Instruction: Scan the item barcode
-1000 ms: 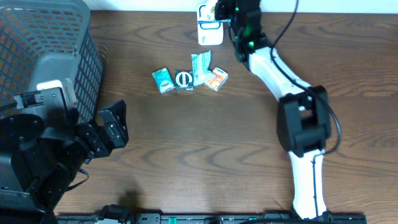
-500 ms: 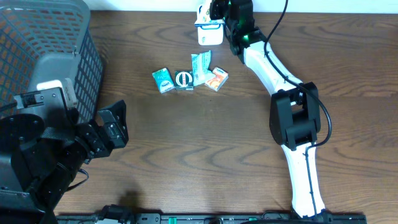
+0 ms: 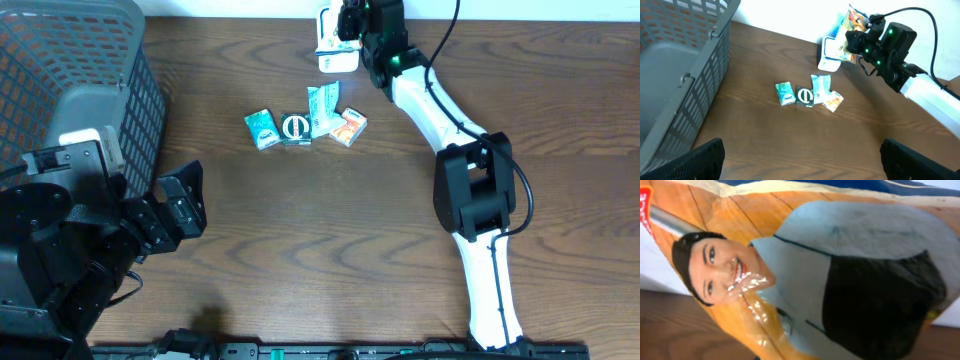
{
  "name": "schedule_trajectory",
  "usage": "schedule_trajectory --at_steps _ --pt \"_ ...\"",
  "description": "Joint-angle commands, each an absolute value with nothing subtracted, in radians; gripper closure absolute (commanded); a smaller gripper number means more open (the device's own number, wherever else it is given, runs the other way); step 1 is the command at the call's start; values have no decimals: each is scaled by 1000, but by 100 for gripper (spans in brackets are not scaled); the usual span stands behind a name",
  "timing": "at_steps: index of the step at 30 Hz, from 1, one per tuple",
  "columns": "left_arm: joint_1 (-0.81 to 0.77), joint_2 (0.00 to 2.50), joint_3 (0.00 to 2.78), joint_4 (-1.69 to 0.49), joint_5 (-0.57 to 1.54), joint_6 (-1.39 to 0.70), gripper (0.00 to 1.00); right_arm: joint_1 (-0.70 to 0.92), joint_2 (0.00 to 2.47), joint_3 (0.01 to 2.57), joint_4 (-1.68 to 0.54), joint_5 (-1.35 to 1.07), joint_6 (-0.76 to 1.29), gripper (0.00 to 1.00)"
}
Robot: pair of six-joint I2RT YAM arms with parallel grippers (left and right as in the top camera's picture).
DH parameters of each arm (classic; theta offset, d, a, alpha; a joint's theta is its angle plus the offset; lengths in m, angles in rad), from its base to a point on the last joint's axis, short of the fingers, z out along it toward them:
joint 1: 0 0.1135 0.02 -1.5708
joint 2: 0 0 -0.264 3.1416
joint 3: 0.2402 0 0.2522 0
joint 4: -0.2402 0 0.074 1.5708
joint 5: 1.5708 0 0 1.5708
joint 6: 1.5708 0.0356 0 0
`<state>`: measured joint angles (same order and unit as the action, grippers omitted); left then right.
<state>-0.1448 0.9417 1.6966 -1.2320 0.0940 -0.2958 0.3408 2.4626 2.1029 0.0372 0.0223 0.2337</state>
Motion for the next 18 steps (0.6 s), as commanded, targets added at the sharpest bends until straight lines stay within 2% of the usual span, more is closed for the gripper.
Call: schedule_trajectory --at_steps 1,9,18 --pt "-141 942 1704 -1234 81 -305 2 290 2360 2134 -27 91 230 99" --pt "-141 942 1704 -1234 81 -305 2 95 2222 2134 -420 126 65 99" --pt "-141 942 1704 -1234 81 -305 2 -171 2211 2130 -748 365 -69 98"
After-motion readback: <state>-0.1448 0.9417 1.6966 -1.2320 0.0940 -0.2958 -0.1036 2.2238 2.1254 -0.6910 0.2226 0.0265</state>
